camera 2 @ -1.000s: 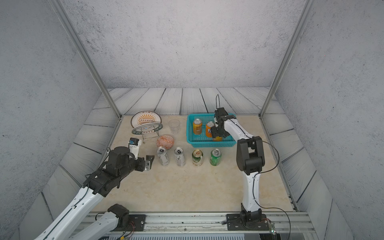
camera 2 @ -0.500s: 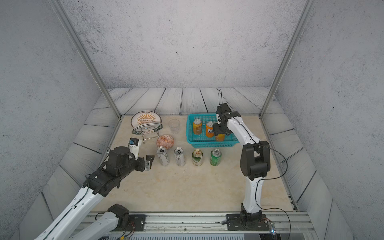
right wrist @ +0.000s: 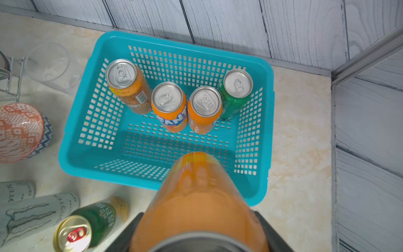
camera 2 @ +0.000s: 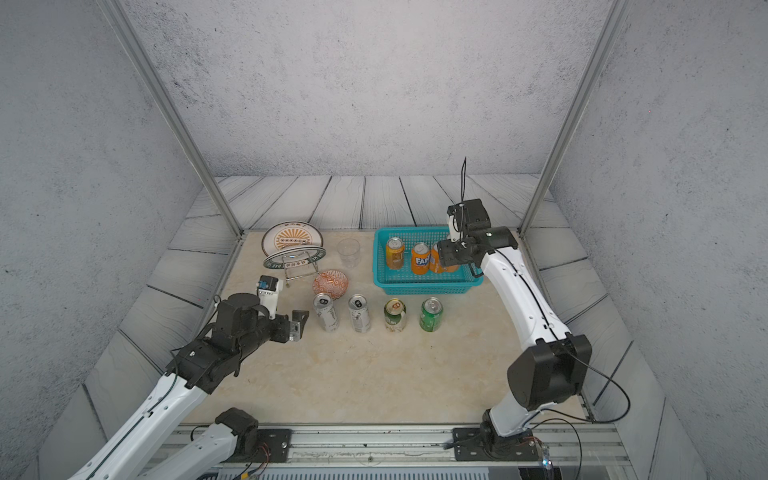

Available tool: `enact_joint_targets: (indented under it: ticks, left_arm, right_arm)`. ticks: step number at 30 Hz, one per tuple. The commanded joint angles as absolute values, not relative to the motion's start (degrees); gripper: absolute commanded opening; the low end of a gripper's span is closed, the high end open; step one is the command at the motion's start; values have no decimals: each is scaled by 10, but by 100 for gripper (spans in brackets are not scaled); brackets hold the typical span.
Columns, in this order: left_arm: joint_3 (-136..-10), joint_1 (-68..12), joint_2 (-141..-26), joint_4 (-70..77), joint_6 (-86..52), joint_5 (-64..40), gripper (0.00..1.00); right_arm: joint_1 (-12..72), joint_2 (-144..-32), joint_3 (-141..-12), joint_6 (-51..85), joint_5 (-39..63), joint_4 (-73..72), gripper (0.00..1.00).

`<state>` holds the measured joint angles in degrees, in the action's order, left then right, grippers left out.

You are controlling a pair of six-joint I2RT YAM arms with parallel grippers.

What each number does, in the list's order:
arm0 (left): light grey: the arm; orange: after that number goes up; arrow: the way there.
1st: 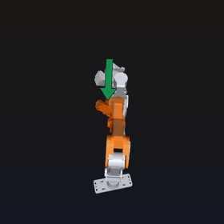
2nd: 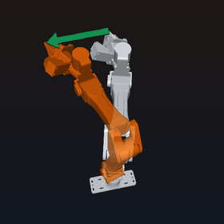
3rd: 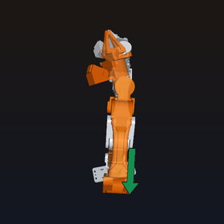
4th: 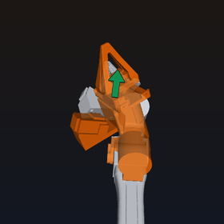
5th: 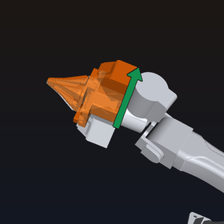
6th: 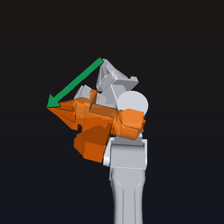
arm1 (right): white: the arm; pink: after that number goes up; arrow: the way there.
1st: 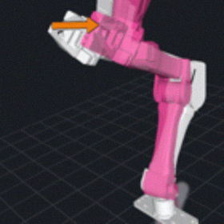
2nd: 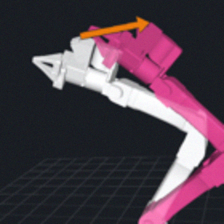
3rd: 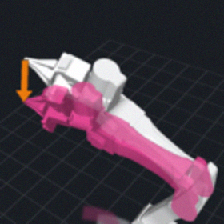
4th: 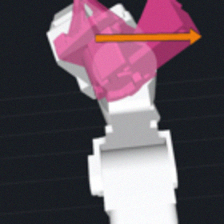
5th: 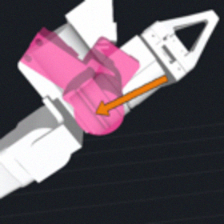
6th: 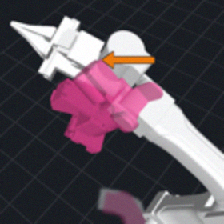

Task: Take out the drinks from the basket
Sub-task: Place the drink at the center of the board.

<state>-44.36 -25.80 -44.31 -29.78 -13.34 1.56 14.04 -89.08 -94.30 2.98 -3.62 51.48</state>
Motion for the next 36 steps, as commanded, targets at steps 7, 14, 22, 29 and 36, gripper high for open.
enact_joint_targets:
  ticks: [7,14,22,29,36]
  left_arm:
    - [-441,-254,-444,-290,-136,5,99]
    - [-440,-254,-442,-294,-135,6,99]
    - [-440,-254,-441,-296,-134,12,99]
    - [-441,-254,-442,-296,-135,12,99]
    - [-439,-254,-444,-296,-135,13,99]
  right_arm:
    - [139,-745,-819,35,-68,490,63]
    - [138,-698,-719,62,-67,453,64]
    - [138,-707,-659,73,-74,417,64]
    - [138,-738,-634,69,-94,389,64]
    - [137,-785,-624,78,-99,371,64]
